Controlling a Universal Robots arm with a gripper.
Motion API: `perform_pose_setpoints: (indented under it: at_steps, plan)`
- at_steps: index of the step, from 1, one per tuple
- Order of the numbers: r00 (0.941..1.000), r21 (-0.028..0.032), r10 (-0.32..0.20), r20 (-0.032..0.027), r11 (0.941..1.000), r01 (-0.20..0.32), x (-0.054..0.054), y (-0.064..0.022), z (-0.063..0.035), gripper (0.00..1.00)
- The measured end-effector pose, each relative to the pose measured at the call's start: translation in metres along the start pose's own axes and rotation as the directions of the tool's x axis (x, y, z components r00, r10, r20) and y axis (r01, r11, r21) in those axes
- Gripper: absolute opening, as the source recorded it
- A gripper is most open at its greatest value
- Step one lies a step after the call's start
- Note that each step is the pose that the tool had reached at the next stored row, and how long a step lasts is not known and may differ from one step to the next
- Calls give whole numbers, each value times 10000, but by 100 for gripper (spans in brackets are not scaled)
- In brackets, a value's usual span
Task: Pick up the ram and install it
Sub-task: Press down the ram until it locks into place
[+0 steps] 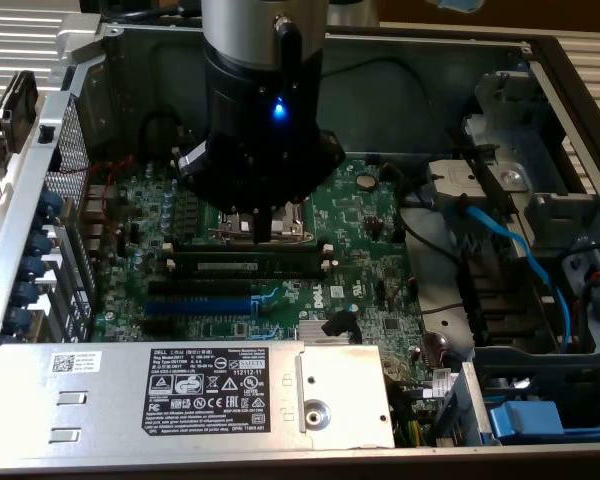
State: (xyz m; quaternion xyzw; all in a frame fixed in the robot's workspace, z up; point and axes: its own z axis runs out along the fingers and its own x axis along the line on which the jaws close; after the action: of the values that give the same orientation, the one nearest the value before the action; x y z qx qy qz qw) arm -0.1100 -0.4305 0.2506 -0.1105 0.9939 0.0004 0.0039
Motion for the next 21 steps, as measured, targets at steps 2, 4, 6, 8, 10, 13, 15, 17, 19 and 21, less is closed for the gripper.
perform_pose_setpoints:
  at_steps: [2,4,6,8,10,13,15,17,19,21]
  plan:
    - [10000,0,0,0,10000,0,0,0,0,11]
    - [10000,0,0,0,10000,0,0,0,0,11]
    - [10000,0,2,0,10000,-2,0,0,0,11]
    - [10000,-1,23,-10,10000,-23,0,-1,-1,11]
    - [10000,-1,95,-19,10000,-95,0,-1,-1,11]
    - [9995,-2,300,-23,9995,-300,0,0,0,11]
    - [9991,-1,432,-25,9991,-432,0,0,0,11]
    - [9984,-1,559,-28,9984,-559,-1,0,0,11]
    - [9976,0,689,-31,9976,-689,0,0,0,11]
    - [9966,0,820,-32,9966,-820,0,0,0,11]
